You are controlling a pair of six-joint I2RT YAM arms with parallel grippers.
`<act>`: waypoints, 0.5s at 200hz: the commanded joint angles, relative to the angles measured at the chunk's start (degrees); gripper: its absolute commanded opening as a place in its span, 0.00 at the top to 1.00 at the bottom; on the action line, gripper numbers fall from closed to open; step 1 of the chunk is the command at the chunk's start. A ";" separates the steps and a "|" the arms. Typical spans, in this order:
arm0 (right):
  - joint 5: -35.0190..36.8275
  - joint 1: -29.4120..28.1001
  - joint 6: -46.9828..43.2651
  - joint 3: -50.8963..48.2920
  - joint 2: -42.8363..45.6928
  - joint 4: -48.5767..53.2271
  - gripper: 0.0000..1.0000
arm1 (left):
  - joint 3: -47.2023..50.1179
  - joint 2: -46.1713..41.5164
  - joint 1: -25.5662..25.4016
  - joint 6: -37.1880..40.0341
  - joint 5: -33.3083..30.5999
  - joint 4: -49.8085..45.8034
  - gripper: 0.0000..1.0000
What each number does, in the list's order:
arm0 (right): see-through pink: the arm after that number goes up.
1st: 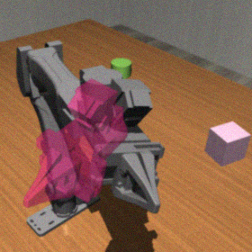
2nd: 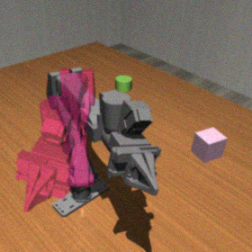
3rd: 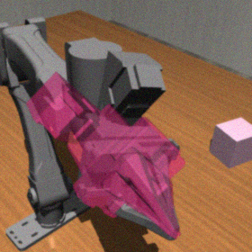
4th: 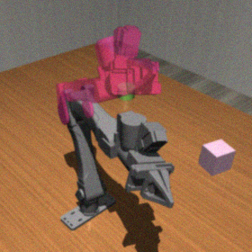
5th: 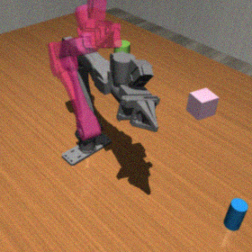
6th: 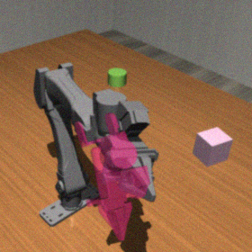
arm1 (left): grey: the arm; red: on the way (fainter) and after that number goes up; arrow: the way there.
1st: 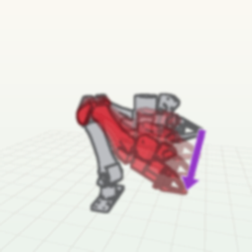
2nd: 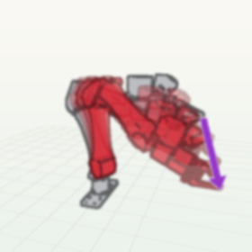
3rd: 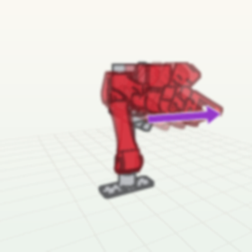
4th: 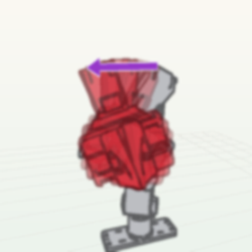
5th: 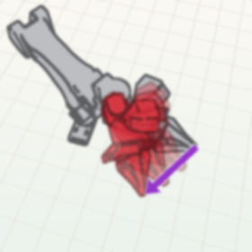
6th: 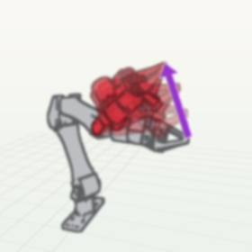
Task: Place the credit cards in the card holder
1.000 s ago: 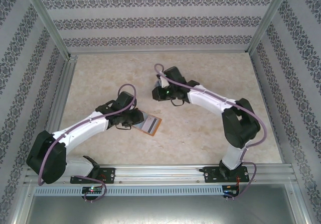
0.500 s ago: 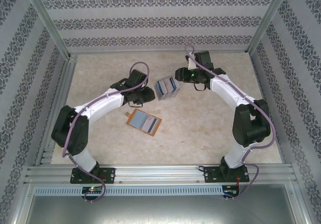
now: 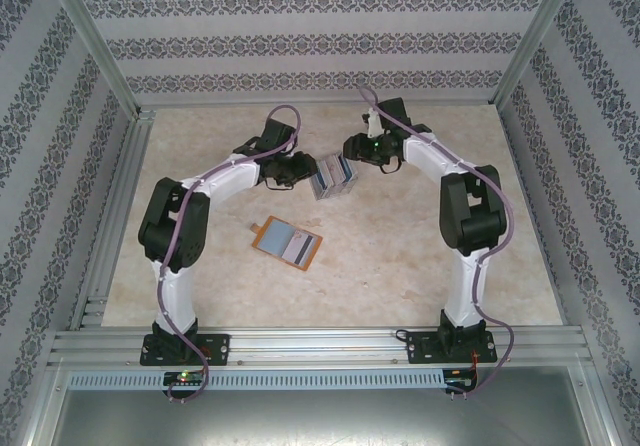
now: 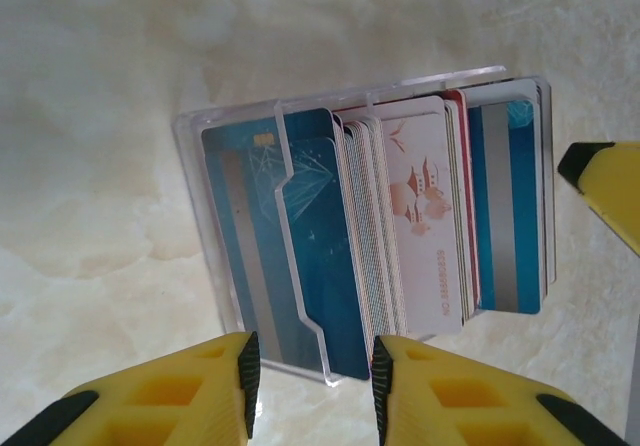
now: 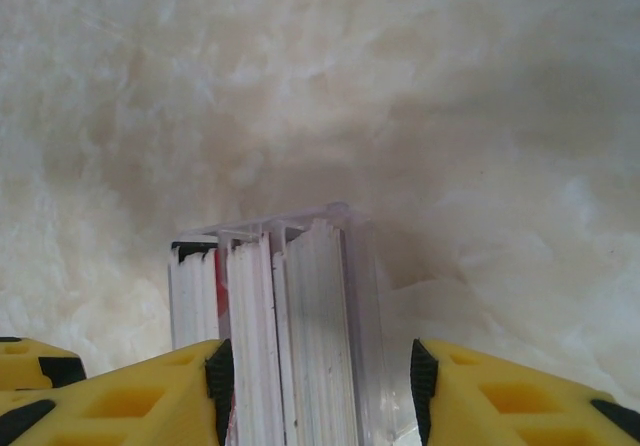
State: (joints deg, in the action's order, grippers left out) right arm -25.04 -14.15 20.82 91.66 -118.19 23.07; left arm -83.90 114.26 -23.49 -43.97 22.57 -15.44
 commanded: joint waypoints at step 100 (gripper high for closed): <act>0.54 -4.88 -2.54 9.07 -4.51 9.27 0.47 | -1.76 6.85 0.69 -4.02 7.44 7.52 0.63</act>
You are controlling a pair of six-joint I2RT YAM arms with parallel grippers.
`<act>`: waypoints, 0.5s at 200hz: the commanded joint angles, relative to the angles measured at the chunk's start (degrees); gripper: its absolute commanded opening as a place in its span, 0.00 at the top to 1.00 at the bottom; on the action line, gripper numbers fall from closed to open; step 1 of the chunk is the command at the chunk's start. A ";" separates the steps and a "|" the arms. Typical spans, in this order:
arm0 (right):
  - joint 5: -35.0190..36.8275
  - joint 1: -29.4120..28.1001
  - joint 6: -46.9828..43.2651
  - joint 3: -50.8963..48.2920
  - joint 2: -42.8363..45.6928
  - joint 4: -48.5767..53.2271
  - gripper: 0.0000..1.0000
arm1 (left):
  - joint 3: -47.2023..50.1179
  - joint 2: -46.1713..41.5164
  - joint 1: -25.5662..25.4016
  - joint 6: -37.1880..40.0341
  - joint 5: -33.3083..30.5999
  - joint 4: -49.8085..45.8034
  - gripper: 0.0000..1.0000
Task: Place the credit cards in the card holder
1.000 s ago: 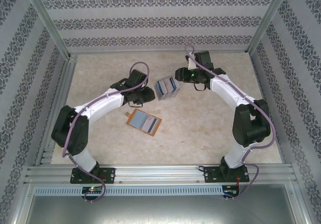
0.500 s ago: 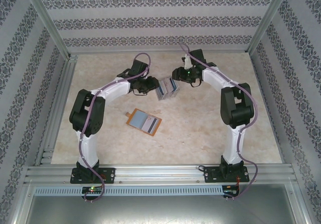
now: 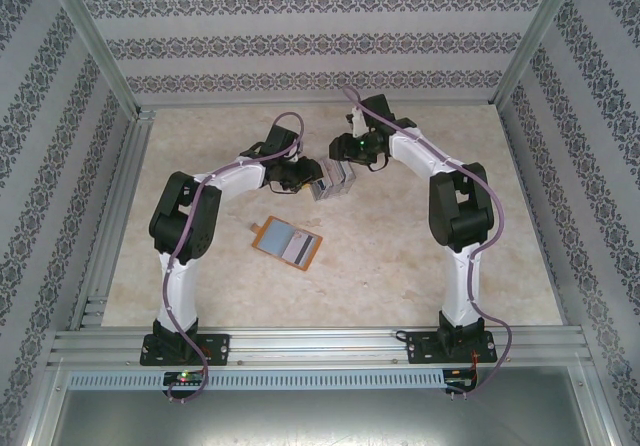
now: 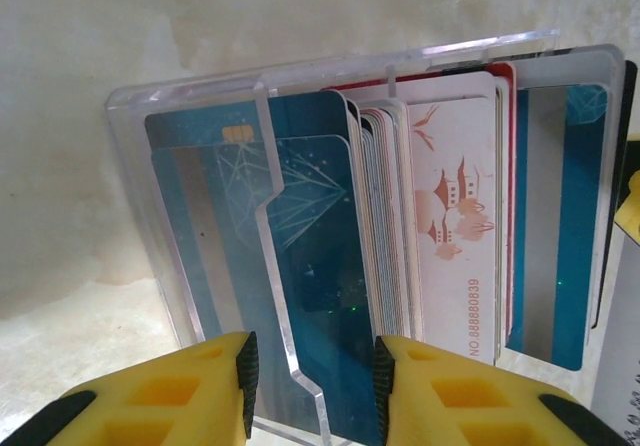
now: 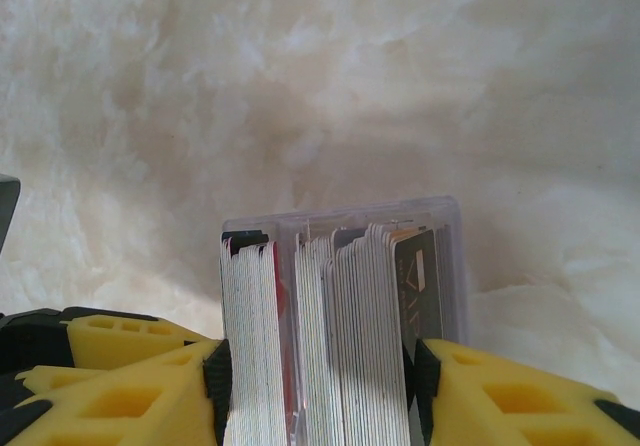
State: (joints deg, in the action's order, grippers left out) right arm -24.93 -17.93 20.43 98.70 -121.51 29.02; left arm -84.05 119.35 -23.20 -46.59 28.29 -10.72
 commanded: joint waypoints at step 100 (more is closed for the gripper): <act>1.40 -1.14 -2.78 -0.08 1.48 4.09 0.51 | 0.56 1.32 0.19 -2.61 2.14 4.82 0.63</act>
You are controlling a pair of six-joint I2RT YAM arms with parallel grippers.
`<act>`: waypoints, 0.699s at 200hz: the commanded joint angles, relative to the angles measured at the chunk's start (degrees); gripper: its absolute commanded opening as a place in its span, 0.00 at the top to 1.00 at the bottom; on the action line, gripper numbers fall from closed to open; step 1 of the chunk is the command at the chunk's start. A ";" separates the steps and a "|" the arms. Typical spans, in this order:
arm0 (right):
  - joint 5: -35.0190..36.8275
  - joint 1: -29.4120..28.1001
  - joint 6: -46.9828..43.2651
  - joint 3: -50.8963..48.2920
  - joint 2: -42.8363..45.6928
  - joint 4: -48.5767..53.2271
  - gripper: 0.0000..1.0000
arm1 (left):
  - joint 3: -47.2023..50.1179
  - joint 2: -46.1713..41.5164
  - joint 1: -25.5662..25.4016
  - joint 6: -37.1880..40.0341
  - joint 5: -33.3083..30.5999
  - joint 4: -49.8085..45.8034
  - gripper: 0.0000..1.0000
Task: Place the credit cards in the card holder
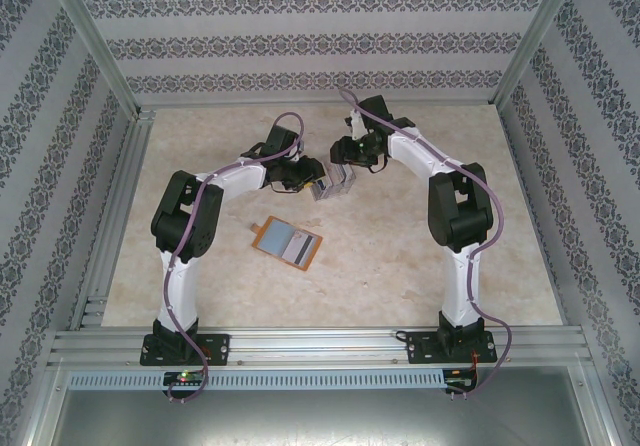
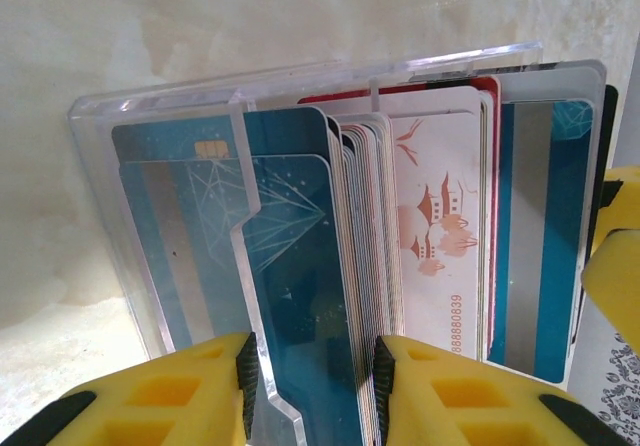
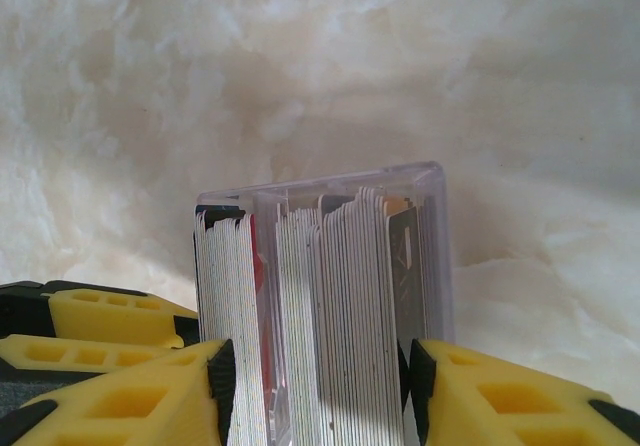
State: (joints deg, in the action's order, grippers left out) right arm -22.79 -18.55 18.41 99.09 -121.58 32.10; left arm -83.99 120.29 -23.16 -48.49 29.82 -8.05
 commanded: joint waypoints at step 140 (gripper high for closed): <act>-0.57 0.96 -0.92 -1.40 2.99 0.99 0.82 | -0.42 0.38 0.25 -0.96 0.41 1.36 0.63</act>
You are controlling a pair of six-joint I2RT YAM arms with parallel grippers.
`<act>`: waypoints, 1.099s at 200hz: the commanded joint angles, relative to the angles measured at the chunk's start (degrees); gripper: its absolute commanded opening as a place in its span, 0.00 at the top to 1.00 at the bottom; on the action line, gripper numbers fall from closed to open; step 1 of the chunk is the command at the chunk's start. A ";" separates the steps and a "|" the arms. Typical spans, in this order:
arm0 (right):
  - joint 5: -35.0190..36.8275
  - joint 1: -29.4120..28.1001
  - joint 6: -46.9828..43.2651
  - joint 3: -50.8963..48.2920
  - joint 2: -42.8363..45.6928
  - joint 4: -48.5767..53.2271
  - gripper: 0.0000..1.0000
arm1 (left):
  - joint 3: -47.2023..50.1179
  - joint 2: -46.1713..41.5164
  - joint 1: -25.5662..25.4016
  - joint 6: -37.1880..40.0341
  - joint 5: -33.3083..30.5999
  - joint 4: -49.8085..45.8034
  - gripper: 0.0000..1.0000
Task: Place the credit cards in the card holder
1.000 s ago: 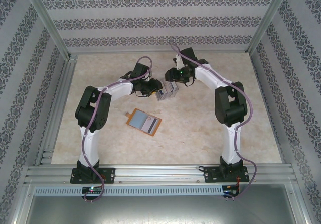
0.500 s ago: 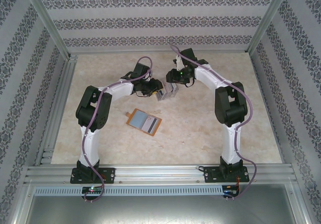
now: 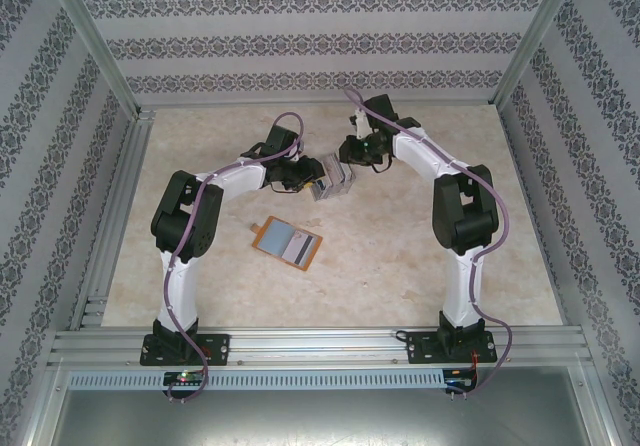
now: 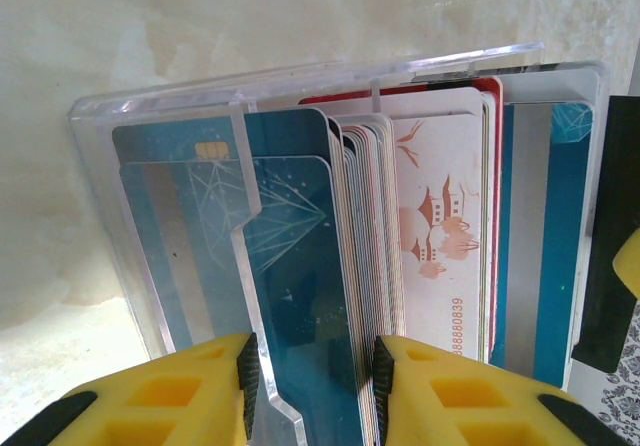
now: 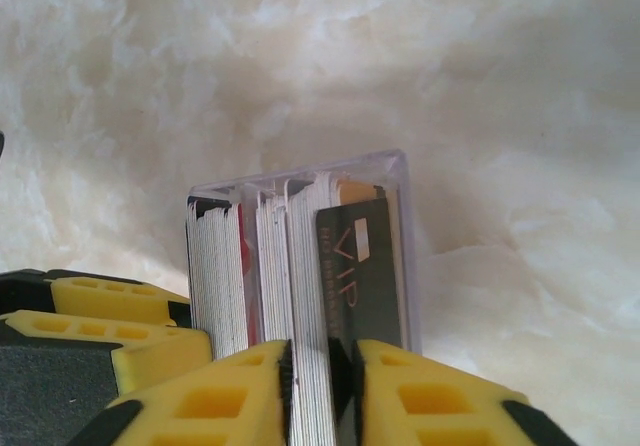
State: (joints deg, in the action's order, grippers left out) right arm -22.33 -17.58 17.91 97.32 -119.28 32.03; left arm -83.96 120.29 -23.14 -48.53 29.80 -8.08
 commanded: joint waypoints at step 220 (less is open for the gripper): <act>0.79 -1.42 -0.91 -10.38 22.99 0.00 0.95 | 3.81 -10.78 3.86 6.39 -4.63 -5.76 0.63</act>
State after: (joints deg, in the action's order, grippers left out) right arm -20.43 -17.04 17.34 90.15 -100.44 32.77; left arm -81.62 111.44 -20.69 -45.06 26.72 -11.27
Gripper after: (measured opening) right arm 0.062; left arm 0.372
